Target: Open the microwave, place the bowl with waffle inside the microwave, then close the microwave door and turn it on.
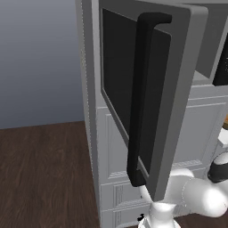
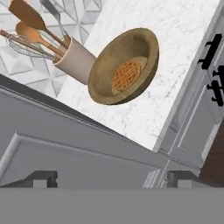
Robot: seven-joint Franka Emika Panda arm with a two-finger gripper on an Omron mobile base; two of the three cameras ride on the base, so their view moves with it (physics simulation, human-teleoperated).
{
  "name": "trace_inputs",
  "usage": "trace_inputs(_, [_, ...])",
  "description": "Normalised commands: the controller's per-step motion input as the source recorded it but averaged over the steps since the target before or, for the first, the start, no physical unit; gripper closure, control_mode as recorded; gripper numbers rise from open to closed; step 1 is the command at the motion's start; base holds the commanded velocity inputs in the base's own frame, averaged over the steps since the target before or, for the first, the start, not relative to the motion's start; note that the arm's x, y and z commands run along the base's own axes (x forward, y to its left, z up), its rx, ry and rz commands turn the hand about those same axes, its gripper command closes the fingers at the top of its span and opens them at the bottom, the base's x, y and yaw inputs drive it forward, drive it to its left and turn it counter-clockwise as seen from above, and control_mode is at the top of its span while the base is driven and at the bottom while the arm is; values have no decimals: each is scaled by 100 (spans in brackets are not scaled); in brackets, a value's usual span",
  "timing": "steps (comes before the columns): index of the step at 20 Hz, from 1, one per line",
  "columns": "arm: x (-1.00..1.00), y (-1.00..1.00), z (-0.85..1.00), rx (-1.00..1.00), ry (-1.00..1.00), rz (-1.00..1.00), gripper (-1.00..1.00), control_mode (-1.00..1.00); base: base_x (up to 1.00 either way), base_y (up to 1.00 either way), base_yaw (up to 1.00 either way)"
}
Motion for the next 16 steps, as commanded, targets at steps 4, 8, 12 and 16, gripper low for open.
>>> trace_inputs(4, [8, -100, -29, 5, 0, -20, -100, -100, 0, 0, 0])
trace_inputs(8, [0, -72, -13, 0, 5, -15, -100, -100, 0, 0, 0])
trace_inputs(12, [2, -7, 0, 0, 0, -3, -100, -100, 0, 0, 0])
trace_inputs(16, [0, 0, -1, 0, 0, 0, -100, -100, 0, 0, 0])
